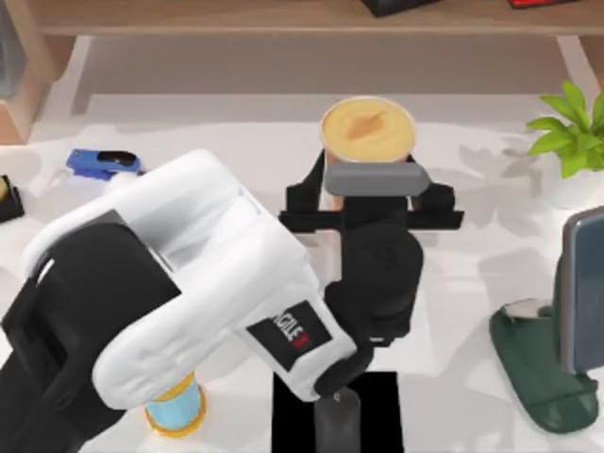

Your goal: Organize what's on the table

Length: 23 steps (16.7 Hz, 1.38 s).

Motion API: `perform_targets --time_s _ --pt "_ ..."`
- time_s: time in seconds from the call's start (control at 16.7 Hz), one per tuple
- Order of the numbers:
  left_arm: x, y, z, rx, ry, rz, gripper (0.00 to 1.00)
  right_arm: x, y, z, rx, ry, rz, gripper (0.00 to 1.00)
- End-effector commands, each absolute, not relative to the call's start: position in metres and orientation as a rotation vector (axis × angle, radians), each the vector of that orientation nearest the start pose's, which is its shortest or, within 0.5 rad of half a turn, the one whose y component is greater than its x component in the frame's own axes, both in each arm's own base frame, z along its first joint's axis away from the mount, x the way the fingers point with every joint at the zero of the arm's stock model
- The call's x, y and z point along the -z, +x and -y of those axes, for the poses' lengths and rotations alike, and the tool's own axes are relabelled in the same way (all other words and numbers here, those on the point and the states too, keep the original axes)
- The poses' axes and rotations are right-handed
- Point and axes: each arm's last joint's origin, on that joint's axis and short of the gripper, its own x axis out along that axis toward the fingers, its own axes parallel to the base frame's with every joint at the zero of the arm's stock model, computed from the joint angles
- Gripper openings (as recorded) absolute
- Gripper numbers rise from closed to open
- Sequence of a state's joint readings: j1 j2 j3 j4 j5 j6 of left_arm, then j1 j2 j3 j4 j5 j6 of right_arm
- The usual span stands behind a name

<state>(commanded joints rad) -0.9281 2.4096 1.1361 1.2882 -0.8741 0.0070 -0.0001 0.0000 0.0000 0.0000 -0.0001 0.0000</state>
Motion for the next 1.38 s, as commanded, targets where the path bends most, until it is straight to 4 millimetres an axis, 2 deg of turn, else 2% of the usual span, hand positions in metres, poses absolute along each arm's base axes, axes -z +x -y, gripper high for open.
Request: perform_targets --time_s 0.84,0.96,1.14,1.38 --pt "-0.069 0.284 0.335 0.028 -0.009 0.001 0.0 -0.16 0.106 0.001 0.0 0.0 0.0 1.0" --pt "-0.085 0.291 0.335 0.023 -0.052 0.036 0.0 -0.16 0.106 0.001 0.0 0.0 0.0 1.0" --pt "-0.122 0.31 0.329 0.013 -0.12 0.098 0.0 -0.16 0.106 0.001 0.0 0.0 0.0 1.0" --pt "-0.172 0.339 0.306 0.01 -0.168 0.166 0.0 -0.16 0.106 0.001 0.0 0.0 0.0 1.0"
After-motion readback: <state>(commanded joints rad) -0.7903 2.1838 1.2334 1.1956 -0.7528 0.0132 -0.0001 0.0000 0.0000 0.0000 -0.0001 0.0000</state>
